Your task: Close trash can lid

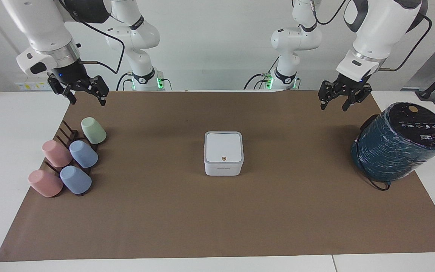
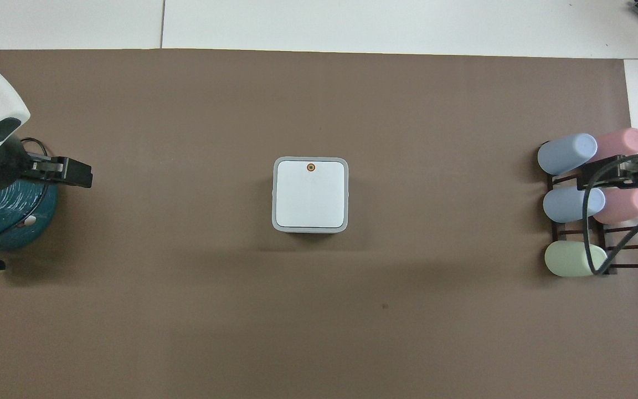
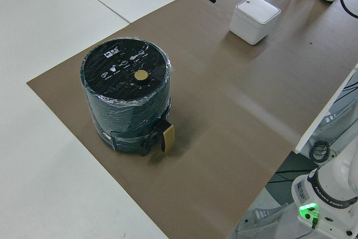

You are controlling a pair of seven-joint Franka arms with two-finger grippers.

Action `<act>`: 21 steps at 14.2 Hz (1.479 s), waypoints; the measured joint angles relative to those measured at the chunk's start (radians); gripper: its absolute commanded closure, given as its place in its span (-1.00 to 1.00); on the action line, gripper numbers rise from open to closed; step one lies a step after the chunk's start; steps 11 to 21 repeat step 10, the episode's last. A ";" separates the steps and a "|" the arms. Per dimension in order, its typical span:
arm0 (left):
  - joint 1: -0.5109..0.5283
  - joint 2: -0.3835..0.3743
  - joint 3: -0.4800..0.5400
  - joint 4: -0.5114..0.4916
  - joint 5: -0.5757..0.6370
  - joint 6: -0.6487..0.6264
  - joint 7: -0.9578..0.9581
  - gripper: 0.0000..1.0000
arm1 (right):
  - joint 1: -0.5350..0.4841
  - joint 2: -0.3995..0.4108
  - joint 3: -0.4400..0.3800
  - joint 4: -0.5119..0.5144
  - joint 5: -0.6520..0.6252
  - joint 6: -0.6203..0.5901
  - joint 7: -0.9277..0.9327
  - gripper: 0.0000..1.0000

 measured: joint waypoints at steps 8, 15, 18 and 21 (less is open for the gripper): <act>0.000 0.000 -0.005 0.000 0.000 0.018 -0.011 -1.00 | 0.000 0.000 0.000 0.000 0.000 0.000 0.000 -1.00; 0.000 0.000 -0.006 0.000 0.000 0.019 -0.016 -1.00 | 0.000 0.000 0.000 0.000 0.000 0.000 0.000 -1.00; 0.000 0.000 -0.006 0.000 0.000 0.019 -0.016 -1.00 | 0.000 0.000 0.000 0.000 0.000 0.000 0.000 -1.00; 0.000 0.000 -0.006 0.000 0.000 0.019 -0.016 -1.00 | 0.000 0.000 0.000 0.000 0.000 0.000 0.000 -1.00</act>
